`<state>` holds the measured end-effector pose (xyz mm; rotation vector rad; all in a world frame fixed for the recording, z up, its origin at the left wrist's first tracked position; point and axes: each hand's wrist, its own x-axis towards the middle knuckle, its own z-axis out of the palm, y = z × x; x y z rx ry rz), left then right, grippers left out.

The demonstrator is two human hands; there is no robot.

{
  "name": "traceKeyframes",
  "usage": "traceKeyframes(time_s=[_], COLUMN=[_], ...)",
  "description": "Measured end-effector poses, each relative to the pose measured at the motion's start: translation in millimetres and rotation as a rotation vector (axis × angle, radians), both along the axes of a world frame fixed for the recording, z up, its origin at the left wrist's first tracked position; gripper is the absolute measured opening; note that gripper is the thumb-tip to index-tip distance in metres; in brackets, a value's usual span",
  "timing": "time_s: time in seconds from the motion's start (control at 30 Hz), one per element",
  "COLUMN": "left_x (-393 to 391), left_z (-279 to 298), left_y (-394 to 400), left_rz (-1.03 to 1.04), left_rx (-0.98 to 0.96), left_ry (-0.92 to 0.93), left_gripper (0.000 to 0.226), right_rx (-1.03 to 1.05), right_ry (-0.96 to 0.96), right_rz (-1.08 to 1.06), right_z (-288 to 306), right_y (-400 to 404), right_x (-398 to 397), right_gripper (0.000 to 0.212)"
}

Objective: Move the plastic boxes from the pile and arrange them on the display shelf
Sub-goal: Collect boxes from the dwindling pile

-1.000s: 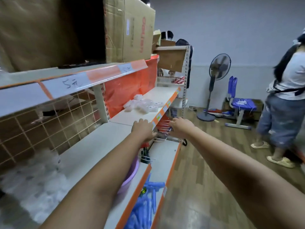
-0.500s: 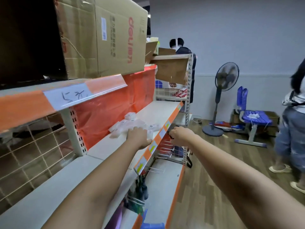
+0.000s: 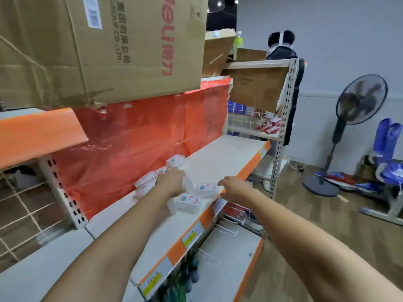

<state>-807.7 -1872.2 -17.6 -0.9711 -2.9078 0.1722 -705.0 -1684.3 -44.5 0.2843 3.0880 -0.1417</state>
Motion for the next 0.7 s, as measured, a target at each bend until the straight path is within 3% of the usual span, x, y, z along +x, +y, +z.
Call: traceKeyframes(time_s=[0.27,0.47,0.7], left_x=[-38.6,-43.6,-36.0], left_z=[-19.5,-38.6,-38.1], left_y=[32.9,42.5,45.4], left_rz=[0.073,0.068,0.098], left_rx=[0.002,-0.008,0.055], left_ry=[-0.137,-0.132,-0.048], left_gripper=[0.07,0.065,0.051], right_rx=[-0.079,-0.122,-0.389], right_ry=[-0.089,-0.008,0.031], right_rz=[0.256,0.366,0.394], right_z=[-30.2,-58.1,-64.6], right_y=[29.4,43.4,57.6], right_x=[-76.3,-97.1,-102.0], right_gripper=[0.044,0.047,0.057])
